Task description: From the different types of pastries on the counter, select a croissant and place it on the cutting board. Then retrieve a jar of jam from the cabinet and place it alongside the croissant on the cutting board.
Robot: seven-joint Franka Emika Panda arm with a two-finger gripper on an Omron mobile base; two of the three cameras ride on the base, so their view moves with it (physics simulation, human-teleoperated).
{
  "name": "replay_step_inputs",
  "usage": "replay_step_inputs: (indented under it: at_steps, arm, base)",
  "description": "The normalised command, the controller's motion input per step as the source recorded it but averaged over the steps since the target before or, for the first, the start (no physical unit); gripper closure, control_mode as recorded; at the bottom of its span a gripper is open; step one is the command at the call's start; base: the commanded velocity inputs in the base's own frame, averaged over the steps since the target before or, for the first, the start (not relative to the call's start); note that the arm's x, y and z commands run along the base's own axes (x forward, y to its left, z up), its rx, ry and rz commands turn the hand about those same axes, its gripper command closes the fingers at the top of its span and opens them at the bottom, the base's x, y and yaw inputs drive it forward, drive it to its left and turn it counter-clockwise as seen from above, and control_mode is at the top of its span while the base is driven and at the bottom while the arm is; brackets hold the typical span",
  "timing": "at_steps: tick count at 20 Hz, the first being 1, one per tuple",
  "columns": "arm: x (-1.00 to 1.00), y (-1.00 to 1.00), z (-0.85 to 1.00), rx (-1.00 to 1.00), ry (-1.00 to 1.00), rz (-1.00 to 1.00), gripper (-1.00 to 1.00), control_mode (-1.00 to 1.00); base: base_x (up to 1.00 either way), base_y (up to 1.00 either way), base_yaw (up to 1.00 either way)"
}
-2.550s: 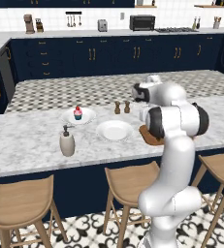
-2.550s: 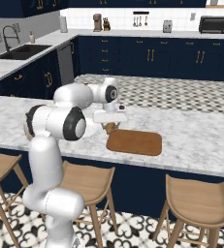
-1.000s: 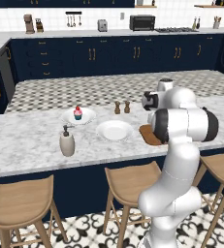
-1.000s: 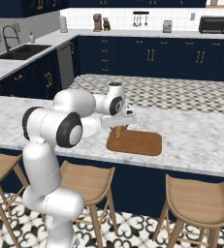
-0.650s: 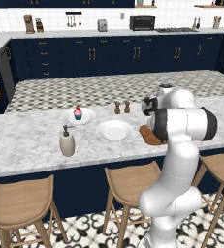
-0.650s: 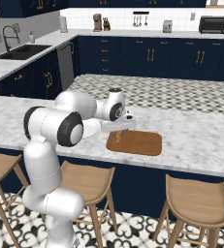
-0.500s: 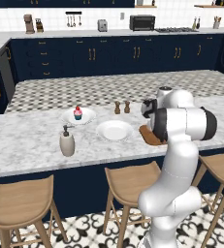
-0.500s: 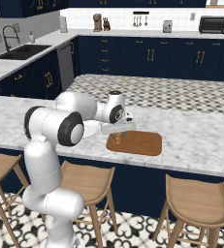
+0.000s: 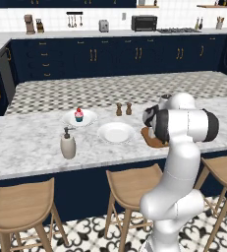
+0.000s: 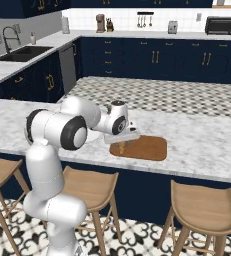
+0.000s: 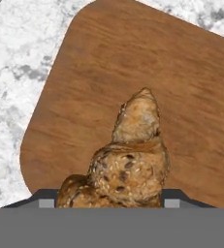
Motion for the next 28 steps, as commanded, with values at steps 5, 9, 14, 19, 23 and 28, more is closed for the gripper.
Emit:
replay_step_inputs:
  at_steps: [5, 9, 14, 19, 23, 28]
  arm:
    - [0.00, 0.00, -0.03, 0.00, -0.07, 0.00, -1.00, -1.00]
    - [0.18, 0.00, -0.06, 0.01, -0.04, 0.00, -1.00, -1.00]
    - [0.38, -0.04, -0.06, 0.00, -0.05, 0.00, -1.00, -1.00]
    - [-0.13, -0.26, 0.66, 0.06, -0.03, 0.00, -1.00, -1.00]
    - [-1.00, -0.23, 1.00, 0.14, 0.12, 0.00, -1.00, -1.00]
    - [-1.00, 0.00, 0.88, 0.04, 0.25, 0.00, -1.00, -1.00]
  base:
    - [0.00, 0.00, 0.00]
    - [0.00, 0.00, 0.00]
    - [0.00, 0.00, 0.00]
    - [0.00, 0.00, 0.00]
    - [0.00, 0.00, 0.00]
    - [0.00, 0.00, 0.00]
